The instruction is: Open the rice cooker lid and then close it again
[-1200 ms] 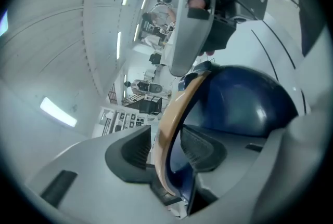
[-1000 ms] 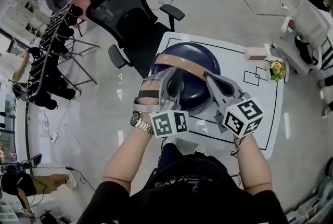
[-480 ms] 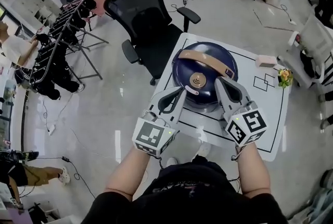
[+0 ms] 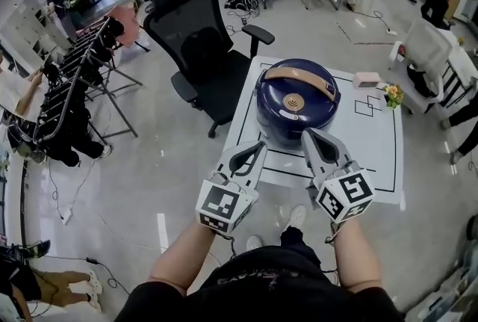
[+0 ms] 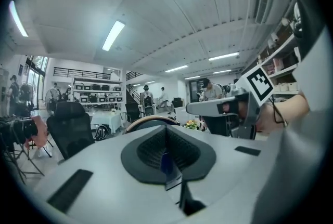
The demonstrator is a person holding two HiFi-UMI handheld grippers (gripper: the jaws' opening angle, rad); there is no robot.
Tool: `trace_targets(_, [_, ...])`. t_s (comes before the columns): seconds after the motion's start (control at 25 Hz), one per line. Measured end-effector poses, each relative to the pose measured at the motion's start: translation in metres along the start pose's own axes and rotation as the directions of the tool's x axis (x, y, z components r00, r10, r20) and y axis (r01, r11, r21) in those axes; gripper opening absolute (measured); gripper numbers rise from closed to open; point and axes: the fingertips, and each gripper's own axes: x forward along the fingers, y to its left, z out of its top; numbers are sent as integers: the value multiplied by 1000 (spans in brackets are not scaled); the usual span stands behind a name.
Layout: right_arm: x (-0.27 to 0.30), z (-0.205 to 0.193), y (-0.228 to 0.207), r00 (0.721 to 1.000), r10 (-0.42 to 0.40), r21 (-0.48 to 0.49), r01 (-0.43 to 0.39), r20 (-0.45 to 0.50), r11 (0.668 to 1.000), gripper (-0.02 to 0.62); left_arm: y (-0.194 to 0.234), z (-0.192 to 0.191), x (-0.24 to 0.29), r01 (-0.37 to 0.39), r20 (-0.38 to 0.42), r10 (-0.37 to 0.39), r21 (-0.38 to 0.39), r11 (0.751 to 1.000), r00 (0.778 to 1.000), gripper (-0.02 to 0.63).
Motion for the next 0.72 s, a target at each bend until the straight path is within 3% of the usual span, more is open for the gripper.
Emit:
trace_targets(0.48, [-83, -14, 23, 984, -177, 17, 176, 11, 984, 2, -60, -7, -33, 165, 19, -165, 7, 986, 986, 3])
trace_targets(0.72, [-104, -8, 19, 979, -202, 30, 201, 19, 979, 1, -78, 0, -36, 185, 20, -186, 38, 982, 982, 3])
